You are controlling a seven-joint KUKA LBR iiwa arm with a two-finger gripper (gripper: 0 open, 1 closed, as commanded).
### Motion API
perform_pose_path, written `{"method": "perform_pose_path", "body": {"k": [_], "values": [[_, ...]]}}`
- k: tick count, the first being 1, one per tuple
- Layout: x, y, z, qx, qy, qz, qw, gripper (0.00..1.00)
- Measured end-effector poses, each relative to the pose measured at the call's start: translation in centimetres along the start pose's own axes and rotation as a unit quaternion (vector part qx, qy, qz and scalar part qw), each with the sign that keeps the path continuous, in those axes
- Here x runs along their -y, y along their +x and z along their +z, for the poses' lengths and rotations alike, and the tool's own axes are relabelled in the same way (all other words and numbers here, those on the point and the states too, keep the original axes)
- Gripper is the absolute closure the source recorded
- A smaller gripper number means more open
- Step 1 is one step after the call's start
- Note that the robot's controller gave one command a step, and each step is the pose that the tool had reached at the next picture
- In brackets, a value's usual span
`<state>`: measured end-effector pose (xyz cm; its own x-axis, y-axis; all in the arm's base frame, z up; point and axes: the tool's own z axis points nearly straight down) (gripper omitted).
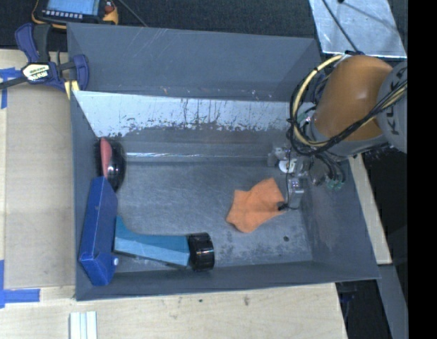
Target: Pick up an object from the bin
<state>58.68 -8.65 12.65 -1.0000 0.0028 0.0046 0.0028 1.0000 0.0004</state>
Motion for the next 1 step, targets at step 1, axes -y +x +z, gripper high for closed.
{"method": "perform_pose_path", "body": {"k": [1], "values": [[-0.02,-0.15,-0.48,0.0037,0.000,-0.001,1.0000,0.00]]}}
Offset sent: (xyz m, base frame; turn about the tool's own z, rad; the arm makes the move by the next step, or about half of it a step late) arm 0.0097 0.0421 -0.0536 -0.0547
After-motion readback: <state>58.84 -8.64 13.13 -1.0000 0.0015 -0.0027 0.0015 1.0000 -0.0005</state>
